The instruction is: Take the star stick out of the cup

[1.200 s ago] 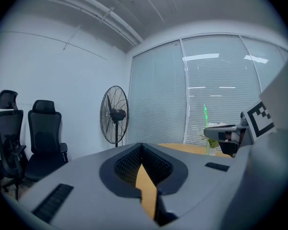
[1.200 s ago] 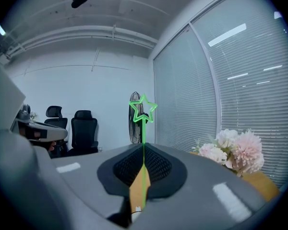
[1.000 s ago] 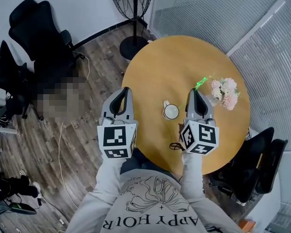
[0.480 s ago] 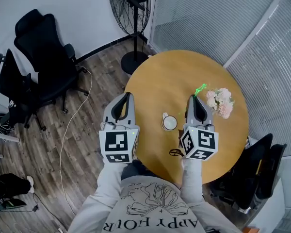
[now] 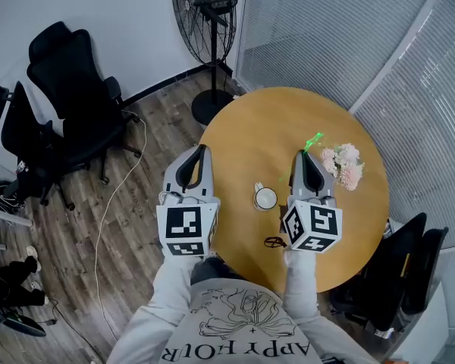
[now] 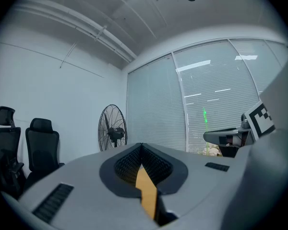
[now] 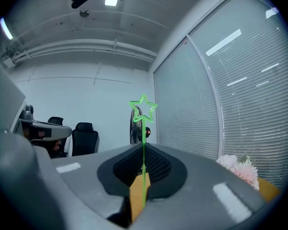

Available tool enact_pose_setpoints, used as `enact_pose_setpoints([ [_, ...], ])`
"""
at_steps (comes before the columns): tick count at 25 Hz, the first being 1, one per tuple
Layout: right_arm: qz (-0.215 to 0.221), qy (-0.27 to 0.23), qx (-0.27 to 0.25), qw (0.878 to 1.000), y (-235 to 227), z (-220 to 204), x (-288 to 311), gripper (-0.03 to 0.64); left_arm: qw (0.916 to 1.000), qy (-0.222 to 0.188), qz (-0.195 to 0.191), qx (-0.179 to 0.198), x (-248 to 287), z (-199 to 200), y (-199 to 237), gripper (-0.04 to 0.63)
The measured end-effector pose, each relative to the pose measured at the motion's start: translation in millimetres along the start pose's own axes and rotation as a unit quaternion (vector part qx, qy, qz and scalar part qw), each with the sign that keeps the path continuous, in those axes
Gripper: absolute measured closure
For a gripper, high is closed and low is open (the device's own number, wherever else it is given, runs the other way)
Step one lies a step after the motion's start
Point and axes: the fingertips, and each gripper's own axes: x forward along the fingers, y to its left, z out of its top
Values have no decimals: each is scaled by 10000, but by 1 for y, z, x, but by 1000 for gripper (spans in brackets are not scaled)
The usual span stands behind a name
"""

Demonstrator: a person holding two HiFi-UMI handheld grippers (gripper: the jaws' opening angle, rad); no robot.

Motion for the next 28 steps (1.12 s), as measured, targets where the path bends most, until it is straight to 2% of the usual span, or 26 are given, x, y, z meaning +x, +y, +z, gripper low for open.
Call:
enact_pose_setpoints([
  [28, -51, -38, 65, 10000, -1, 4, -7, 603, 10000, -62, -6, 5, -7, 5, 1, 589],
])
